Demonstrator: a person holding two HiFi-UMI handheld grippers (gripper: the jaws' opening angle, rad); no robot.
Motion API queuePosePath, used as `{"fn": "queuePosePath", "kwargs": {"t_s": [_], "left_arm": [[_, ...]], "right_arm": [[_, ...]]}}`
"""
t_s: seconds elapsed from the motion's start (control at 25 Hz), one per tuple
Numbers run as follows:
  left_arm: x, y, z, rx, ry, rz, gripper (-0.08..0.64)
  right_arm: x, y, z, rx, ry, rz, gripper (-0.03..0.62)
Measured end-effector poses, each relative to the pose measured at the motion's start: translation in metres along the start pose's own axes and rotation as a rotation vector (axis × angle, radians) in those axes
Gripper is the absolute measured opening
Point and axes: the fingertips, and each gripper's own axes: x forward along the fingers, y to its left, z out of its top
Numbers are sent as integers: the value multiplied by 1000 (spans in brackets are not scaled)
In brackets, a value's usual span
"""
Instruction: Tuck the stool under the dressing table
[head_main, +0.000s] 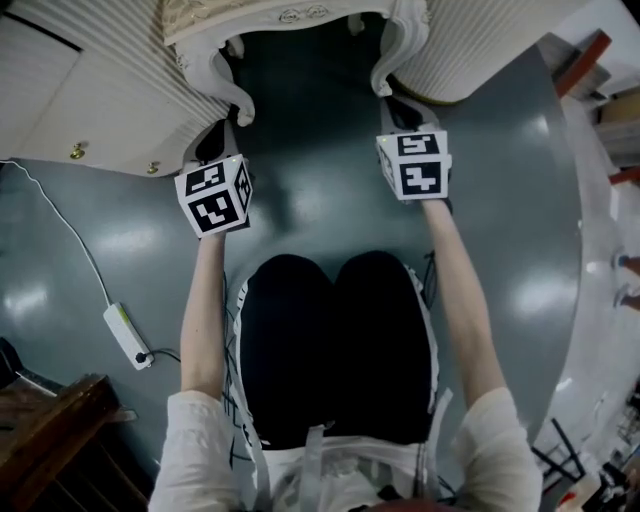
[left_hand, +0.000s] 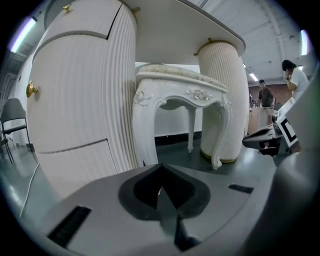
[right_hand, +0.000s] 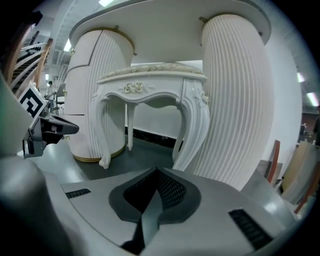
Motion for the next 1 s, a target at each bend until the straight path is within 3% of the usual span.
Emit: {"fn": "queuePosePath", "kwargs": {"t_s": [0.32, 0.52, 0.68, 0.8, 1.0], "left_arm": [[9, -12, -73, -65, 139, -21, 4], [7, -11, -86, -81, 191, -21, 3], [-26, -8, -58, -111, 227, -20, 3], [-86, -7, -31, -138, 285, -37, 3], [-191, -27, 51, -189, 348, -59, 3]], "right_arm": [[14, 21, -59, 51, 71, 20, 2], [11, 27, -75, 57, 125, 30, 2], [-26, 32, -49, 81, 170, 39, 2], [-85, 47, -19, 127, 221, 45, 2], [-199, 53, 56, 162, 320, 64, 2]]}}
